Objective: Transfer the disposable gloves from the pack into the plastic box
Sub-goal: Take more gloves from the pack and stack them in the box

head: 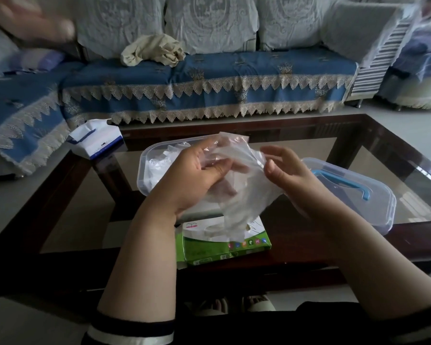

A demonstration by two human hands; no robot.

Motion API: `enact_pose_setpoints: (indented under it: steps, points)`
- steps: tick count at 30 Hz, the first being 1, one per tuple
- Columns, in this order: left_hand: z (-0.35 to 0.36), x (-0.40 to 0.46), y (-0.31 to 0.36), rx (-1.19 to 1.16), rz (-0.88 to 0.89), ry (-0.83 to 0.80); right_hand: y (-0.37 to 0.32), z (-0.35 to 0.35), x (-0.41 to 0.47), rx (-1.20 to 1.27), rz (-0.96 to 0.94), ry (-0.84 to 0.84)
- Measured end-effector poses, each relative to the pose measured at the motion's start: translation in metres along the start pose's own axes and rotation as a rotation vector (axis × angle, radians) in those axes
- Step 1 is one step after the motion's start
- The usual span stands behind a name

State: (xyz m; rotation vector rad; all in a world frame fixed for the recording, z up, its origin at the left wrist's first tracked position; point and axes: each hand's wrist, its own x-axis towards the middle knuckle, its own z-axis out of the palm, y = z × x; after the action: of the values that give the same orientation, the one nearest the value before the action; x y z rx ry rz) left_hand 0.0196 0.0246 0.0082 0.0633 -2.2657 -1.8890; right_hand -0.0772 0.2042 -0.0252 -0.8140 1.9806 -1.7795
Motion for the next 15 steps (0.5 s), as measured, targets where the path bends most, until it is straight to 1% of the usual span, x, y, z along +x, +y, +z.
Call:
enact_pose_setpoints:
  steps: [2,4,6,7,8,10,13,15]
  points:
    - [-0.001,0.001,-0.003,-0.034,0.024,-0.065,0.003,-0.001,0.001,0.148,0.108,-0.102]
    - [-0.002,0.002,-0.002,-0.103,0.059,-0.103,0.003,-0.003,0.0,0.324,0.188,-0.245]
    - [-0.003,0.003,0.0,-0.098,0.068,-0.07,-0.001,0.0,-0.004,0.473,0.257,-0.365]
    - [-0.004,0.003,0.0,-0.069,0.065,-0.033,-0.003,0.003,-0.007,0.513,0.288,-0.368]
    - [-0.004,0.004,0.0,-0.043,0.061,0.014,-0.003,0.005,-0.008,0.538,0.314,-0.333]
    - [-0.006,0.004,0.0,-0.025,0.059,0.134,-0.005,0.007,-0.007,0.582,0.331,-0.209]
    - [-0.007,0.009,-0.003,-0.042,0.075,0.304,-0.007,0.007,-0.005,0.652,0.29,-0.107]
    - [-0.007,0.014,-0.005,-0.022,0.085,0.406,-0.008,0.006,-0.003,0.634,0.277,-0.009]
